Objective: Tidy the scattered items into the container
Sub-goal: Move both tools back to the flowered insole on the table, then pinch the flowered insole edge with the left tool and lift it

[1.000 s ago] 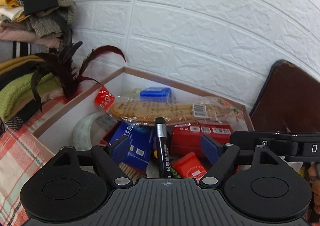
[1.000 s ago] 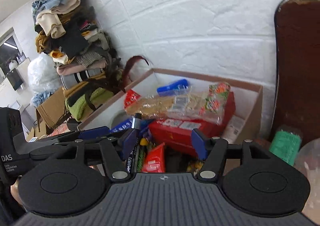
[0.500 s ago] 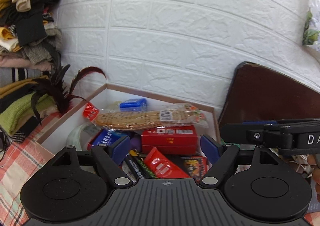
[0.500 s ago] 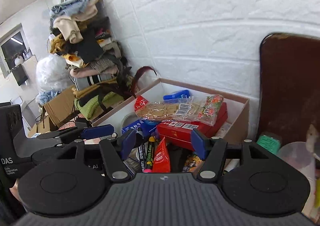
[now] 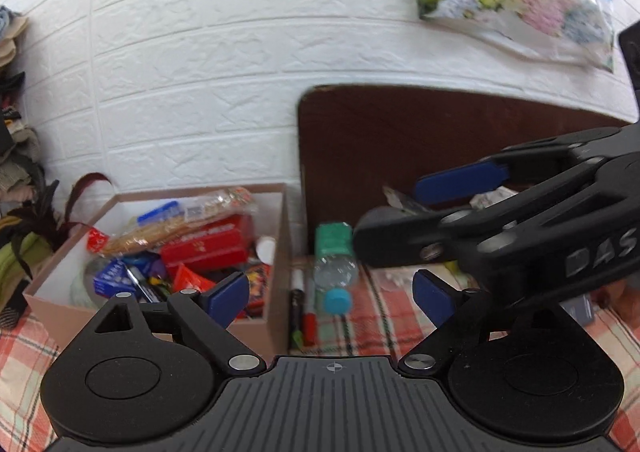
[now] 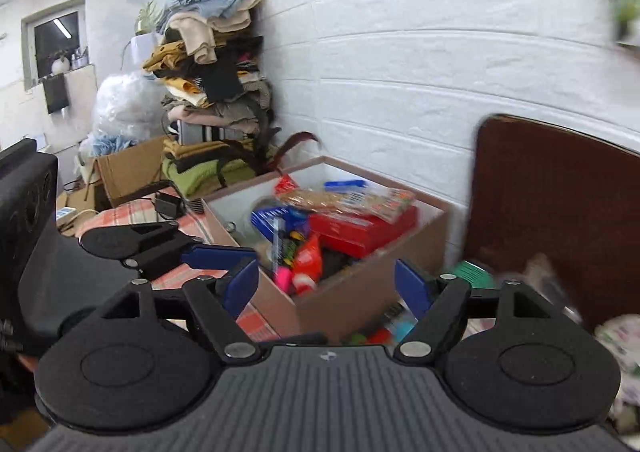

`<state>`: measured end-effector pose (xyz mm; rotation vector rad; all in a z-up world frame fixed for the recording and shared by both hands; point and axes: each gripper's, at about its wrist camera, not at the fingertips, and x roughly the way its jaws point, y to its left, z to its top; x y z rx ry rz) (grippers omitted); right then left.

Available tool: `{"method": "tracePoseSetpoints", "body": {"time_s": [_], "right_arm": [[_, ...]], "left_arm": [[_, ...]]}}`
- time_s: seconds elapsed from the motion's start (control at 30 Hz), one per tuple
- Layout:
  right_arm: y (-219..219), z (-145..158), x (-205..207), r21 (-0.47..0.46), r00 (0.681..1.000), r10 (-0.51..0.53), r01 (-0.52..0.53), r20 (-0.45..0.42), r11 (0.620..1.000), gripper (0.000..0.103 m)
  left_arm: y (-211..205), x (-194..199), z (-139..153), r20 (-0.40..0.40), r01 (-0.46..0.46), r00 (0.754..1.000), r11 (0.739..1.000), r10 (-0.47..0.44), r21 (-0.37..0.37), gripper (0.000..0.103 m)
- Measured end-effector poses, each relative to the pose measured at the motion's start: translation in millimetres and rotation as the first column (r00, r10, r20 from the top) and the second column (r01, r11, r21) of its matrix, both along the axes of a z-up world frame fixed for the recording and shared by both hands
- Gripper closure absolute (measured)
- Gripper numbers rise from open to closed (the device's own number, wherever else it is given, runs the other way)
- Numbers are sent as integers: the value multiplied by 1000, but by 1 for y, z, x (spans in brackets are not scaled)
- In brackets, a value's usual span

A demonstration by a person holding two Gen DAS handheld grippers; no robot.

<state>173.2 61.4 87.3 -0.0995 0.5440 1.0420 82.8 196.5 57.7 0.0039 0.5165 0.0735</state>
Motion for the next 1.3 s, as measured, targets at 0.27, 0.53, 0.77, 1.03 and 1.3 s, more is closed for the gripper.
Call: {"method": "tracePoseSetpoints", "body": {"time_s": [0.27,0.53,0.77,1.03,1.3], "right_arm": [[-101,-72,-20,7,975,-180,182,-127,983,21],[-132,-141,-32,-36,911,-306,308,-277,951,25],[-121,-149,-16,-46,896,-347,348,-278,936,35],[-116,-156,-1,-38,890,-365,369,-275,929,38],[-122,-155,-1,-50,871,-392,396,-297,917,55]], "left_arm": [[-11,-19,-81,-139,-17,990,996,5,-84,7],[1,-9,-127,-242,-62,970,989,29,-131,9],[11,13,-132,-247,-37,969,983,-8,-179,19],[8,29,-133,-241,-19,970,988,-19,-155,26],[19,20,-131,-245,-42,969,983,-3,-179,61]]}}
